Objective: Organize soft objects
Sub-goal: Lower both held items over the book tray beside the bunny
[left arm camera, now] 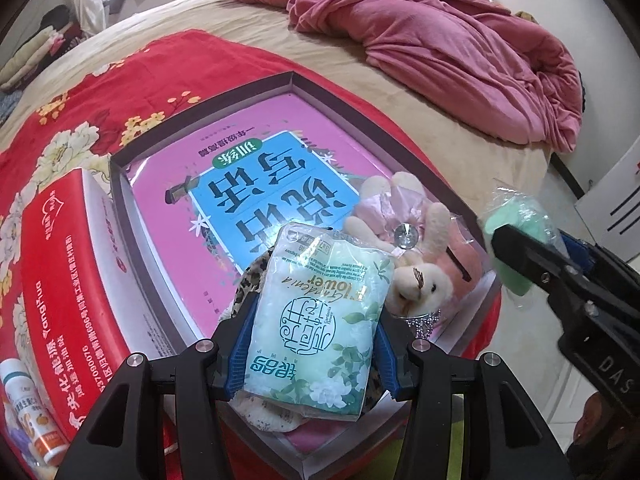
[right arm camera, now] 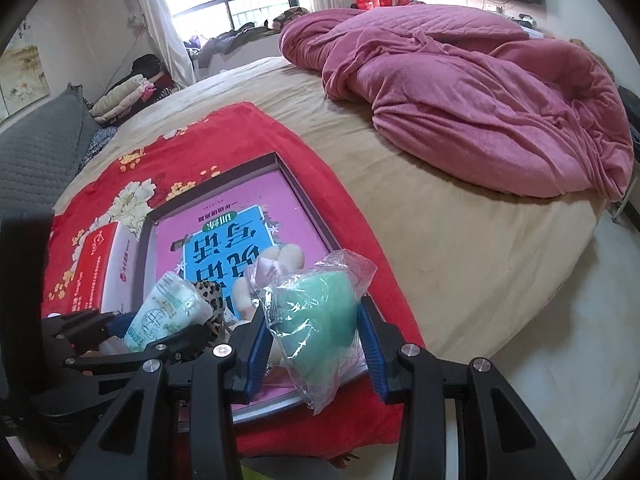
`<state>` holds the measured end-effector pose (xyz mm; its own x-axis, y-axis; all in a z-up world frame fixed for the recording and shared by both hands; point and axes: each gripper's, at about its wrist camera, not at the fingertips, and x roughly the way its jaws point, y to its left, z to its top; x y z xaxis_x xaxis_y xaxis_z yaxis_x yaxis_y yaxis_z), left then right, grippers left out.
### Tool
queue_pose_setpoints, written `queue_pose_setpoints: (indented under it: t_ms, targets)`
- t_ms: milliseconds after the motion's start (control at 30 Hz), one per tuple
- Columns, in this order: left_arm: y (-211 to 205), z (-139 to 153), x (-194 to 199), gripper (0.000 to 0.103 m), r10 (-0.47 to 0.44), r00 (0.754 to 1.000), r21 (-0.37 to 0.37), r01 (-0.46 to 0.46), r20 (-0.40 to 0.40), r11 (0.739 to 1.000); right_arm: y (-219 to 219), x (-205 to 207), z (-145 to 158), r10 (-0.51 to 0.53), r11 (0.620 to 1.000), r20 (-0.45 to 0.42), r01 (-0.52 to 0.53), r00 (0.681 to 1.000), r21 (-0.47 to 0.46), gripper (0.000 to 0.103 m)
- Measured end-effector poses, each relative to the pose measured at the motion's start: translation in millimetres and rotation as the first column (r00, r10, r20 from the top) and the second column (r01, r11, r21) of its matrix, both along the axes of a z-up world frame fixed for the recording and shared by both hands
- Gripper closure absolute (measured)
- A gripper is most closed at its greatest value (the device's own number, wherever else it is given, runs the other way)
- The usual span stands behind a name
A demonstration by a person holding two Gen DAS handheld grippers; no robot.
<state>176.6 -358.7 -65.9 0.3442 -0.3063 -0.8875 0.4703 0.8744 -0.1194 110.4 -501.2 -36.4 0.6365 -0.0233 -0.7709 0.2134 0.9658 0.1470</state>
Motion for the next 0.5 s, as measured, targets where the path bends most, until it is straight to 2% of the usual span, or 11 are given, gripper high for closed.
queue_pose_setpoints:
  t_ms: [500]
  targets:
    - [-1,-2,1,0.05,-0.006,1.0,0.0,0.006,-0.003,1.0,4,16,-22,0.009,0.999,-0.041,-0.01,0.999,-0.033,0.061]
